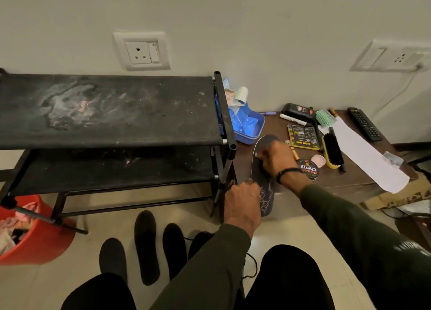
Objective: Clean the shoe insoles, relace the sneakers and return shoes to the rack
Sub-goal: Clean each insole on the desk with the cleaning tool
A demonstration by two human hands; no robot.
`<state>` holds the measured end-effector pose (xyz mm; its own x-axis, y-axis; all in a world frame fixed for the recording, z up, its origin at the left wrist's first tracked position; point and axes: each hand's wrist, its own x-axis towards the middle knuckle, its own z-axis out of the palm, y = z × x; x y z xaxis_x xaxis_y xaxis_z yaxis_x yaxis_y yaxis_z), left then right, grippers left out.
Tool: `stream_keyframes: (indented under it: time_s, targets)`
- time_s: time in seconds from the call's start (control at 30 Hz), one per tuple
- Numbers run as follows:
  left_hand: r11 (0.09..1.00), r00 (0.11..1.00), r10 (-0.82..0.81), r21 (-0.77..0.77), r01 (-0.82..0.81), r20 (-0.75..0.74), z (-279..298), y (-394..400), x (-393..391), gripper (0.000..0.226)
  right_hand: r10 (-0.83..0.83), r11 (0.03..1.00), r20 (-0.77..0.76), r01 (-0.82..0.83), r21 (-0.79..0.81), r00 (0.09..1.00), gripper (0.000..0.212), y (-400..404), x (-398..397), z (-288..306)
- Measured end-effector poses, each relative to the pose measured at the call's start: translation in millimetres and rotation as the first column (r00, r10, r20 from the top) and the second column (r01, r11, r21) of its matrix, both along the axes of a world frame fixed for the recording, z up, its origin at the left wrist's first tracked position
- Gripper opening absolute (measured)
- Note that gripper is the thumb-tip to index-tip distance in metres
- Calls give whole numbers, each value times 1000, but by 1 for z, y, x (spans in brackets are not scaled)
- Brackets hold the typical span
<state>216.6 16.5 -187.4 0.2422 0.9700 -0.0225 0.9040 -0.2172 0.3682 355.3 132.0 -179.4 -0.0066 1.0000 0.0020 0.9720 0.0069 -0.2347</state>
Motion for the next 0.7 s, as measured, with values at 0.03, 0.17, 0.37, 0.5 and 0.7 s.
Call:
stream_keyframes:
  time_s: [0.03, 0.17, 0.37, 0.5, 0.7]
  targets:
    - [1000, 1000, -6, 8, 6, 18, -1, 1, -1, 27, 73, 997, -11, -72, 12, 997, 15, -18, -1, -2]
    - [999, 998, -38, 30, 36, 50, -2, 4, -6, 29, 271, 962, -86, -267, 55, 959, 11, -81, 11, -3]
    - [988, 988, -150, -32, 149, -33, -3, -1, -6, 81, -349, 935, -741, 268, -233, 574, 8, -118, 45, 10]
    - [985, 987, -130, 129, 118, 92, -9, 12, 10, 33, -550, 813, -835, 220, -539, -16, 14, -114, 47, 11]
    - [985, 977, -68, 167, 34, 200, -20, 27, 17, 26, -465, 867, -884, 230, -443, 52, 21, -93, 43, 8]
